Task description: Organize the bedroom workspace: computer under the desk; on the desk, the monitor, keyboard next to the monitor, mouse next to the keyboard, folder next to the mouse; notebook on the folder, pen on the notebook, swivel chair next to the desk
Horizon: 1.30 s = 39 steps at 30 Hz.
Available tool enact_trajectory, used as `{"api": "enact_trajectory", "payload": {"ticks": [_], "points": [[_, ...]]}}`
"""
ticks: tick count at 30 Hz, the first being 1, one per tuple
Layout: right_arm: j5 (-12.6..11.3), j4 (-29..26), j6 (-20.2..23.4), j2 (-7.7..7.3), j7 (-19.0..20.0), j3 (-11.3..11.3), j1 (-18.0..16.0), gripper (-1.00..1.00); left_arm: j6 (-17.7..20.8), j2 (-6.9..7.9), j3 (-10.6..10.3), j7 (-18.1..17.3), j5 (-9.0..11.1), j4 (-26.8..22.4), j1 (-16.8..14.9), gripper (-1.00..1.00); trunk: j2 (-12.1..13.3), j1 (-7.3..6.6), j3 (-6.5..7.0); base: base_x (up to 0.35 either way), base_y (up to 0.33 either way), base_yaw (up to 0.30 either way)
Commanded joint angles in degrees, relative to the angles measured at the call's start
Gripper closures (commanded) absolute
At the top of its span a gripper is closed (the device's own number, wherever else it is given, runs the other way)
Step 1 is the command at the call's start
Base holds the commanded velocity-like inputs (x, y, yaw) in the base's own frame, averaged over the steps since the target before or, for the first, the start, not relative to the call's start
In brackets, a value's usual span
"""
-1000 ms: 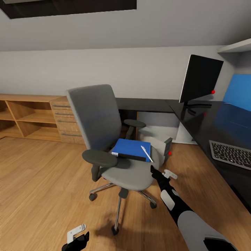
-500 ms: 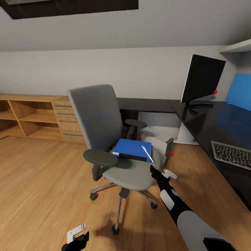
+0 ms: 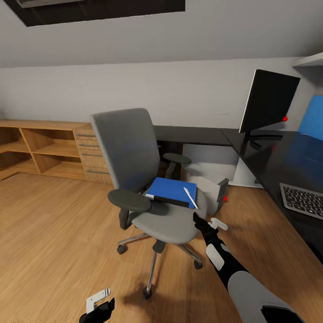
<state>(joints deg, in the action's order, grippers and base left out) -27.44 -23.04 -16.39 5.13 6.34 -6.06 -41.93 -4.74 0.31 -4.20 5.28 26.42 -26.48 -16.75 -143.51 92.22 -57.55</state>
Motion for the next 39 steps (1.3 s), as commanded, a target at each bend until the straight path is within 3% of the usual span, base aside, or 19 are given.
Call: {"api": "enact_trajectory", "payload": {"ticks": [1,39], "points": [[-0.7,0.4,-0.1,0.06,0.6,0.1,0.0,-1.00,-0.3,0.04,-0.5,0.4,0.4,0.0,0.0,-1.00,0.0,0.00,-0.08,0.000,0.000,0.089],[-0.6,0.5,-0.2,0.04,0.6,0.1,0.0,-1.00,-0.3,0.04,-0.5,0.4,0.3,0.0,0.0,-1.00,0.0,0.00,-1.19,0.000,0.000,0.129]]}}
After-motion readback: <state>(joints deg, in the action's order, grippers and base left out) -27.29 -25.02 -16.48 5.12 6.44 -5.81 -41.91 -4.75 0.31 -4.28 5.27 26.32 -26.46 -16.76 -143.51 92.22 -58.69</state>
